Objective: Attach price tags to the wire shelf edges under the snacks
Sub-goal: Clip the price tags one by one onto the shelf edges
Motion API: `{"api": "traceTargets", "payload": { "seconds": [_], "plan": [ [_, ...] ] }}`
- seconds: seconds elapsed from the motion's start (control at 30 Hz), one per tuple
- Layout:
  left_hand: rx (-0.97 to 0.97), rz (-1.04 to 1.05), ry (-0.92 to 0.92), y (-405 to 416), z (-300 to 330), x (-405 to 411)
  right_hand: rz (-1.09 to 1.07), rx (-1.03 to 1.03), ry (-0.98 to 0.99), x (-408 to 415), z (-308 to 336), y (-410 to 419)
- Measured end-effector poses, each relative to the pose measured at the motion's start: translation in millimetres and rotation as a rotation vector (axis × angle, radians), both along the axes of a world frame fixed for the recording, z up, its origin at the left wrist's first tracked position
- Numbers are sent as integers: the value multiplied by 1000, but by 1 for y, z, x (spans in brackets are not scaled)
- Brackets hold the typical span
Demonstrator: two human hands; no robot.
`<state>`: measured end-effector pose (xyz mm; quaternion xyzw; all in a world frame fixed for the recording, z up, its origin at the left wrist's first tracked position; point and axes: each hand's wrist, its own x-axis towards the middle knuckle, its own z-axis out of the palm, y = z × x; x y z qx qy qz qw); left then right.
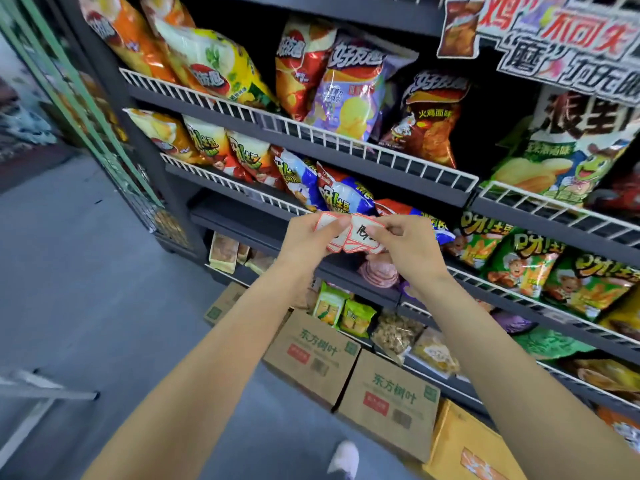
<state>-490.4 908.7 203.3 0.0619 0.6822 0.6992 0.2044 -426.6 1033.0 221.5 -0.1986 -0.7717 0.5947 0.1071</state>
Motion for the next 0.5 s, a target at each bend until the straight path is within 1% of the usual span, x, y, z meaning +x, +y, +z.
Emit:
{"api": "traceTargets", "payload": {
  "seconds": [0.1,0.2,0.33,0.4,0.5],
  "plan": [
    [-26,28,42,2,24,-20,26,-24,61,-22,22,0],
    [-55,100,105,5,54,-40,87,-35,153,-44,48,0],
    [-41,169,119,8,92,-63,141,-18,244,-72,79,-6],
    [-44,195,163,6,105,-73,138,36,276,-83,93,-9],
    [-26,181,226,2,123,-83,139,121,305,-100,110,-11]
  ]
}}
